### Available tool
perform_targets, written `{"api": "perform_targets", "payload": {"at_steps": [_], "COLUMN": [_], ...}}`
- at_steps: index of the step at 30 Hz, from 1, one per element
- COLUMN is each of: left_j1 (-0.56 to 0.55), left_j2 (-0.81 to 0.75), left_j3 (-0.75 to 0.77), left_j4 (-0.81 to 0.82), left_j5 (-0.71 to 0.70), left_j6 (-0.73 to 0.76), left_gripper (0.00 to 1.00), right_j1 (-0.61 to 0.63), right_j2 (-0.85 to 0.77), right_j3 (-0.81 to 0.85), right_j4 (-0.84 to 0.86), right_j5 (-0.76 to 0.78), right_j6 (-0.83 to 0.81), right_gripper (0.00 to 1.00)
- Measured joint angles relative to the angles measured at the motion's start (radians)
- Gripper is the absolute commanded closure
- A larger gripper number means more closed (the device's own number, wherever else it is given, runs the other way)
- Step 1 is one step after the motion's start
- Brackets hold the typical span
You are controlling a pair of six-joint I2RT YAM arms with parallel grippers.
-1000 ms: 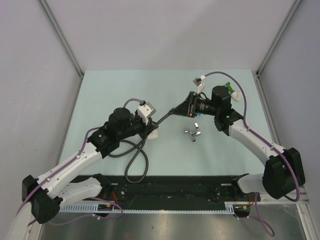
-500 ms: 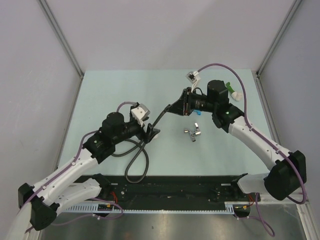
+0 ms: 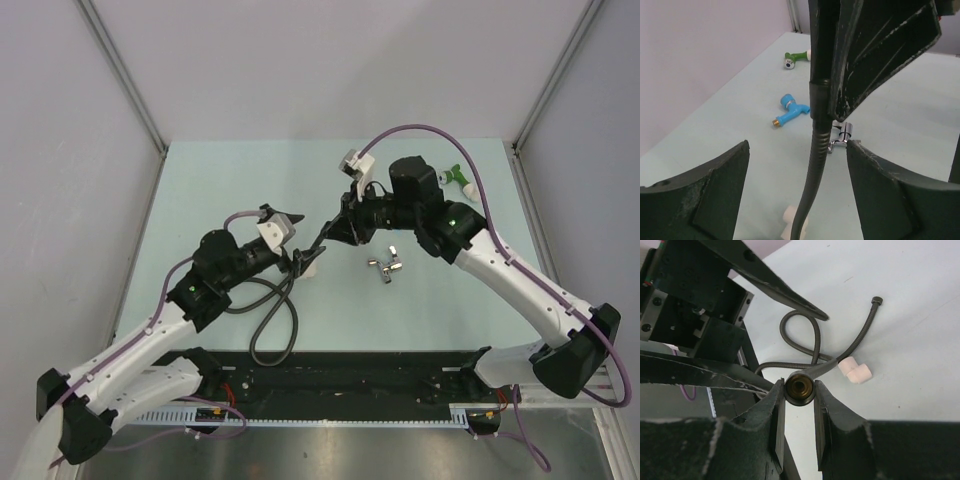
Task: Install the water faucets
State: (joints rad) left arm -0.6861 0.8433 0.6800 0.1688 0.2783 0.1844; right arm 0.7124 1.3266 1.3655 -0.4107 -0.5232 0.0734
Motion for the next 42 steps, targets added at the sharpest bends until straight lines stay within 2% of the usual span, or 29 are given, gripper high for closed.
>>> {"api": "perform_targets", "payload": {"at_steps": [5, 14, 17, 19, 20, 21, 22, 24, 25, 27, 28, 31, 34, 42], "left_j1": [-0.002, -0.039, -0.05, -0.057, -0.058, -0.06, -0.06, -0.06, -0.06, -0.06, -0.06, -0.064, -0.064, -0.064], "left_j2": [0.06, 0.073, 0.073, 0.073, 0.073, 0.073, 0.074, 0.074, 0.074, 0.073, 0.073, 0.062, 0.046, 0.007], "left_j3": [0.023, 0.019, 0.013, 0.006, 0.004, 0.0, -0.002, -0.005, -0.006, -0.013, -0.019, -0.039, -0.053, -0.065], "left_j4": [0.04, 0.122, 0.144, 0.154, 0.156, 0.155, 0.157, 0.161, 0.163, 0.179, 0.19, 0.221, 0.261, 0.328], "left_j5": [0.031, 0.029, 0.03, 0.03, 0.03, 0.03, 0.028, 0.01, 0.0, -0.016, -0.019, -0.057, -0.131, -0.26], "left_j6": [0.01, 0.009, 0.008, 0.006, 0.003, 0.003, -0.003, -0.005, -0.009, -0.017, -0.023, -0.048, -0.1, -0.242], "left_gripper": [0.29, 0.49, 0.61, 0.76, 0.89, 0.95, 1.0, 1.0, 1.0, 1.0, 1.0, 1.0, 1.0, 1.0], "right_j1": [0.046, 0.057, 0.057, 0.057, 0.056, 0.056, 0.055, 0.05, 0.05, 0.049, 0.048, 0.031, 0.013, -0.027], "right_j2": [0.024, 0.034, 0.037, 0.04, 0.042, 0.042, 0.043, 0.043, 0.043, 0.043, 0.043, 0.039, -0.005, -0.147], "right_j3": [0.05, 0.076, 0.081, 0.082, 0.082, 0.084, 0.084, 0.085, 0.085, 0.085, 0.085, 0.079, 0.018, -0.196], "right_j4": [-0.057, -0.069, -0.066, -0.063, -0.063, -0.059, -0.059, -0.055, -0.051, -0.042, -0.04, -0.033, 0.001, 0.191], "right_j5": [0.034, 0.056, 0.06, 0.063, 0.064, 0.066, 0.072, 0.084, 0.088, 0.095, 0.099, 0.116, 0.121, 0.091], "right_j6": [-0.041, -0.041, -0.032, -0.024, -0.021, -0.02, -0.018, -0.006, 0.0, 0.011, 0.011, 0.02, 0.029, 0.031], "right_gripper": [1.0, 1.0, 1.0, 1.0, 0.99, 0.96, 0.88, 0.73, 0.59, 0.49, 0.4, 0.3, 0.27, 0.26]}}
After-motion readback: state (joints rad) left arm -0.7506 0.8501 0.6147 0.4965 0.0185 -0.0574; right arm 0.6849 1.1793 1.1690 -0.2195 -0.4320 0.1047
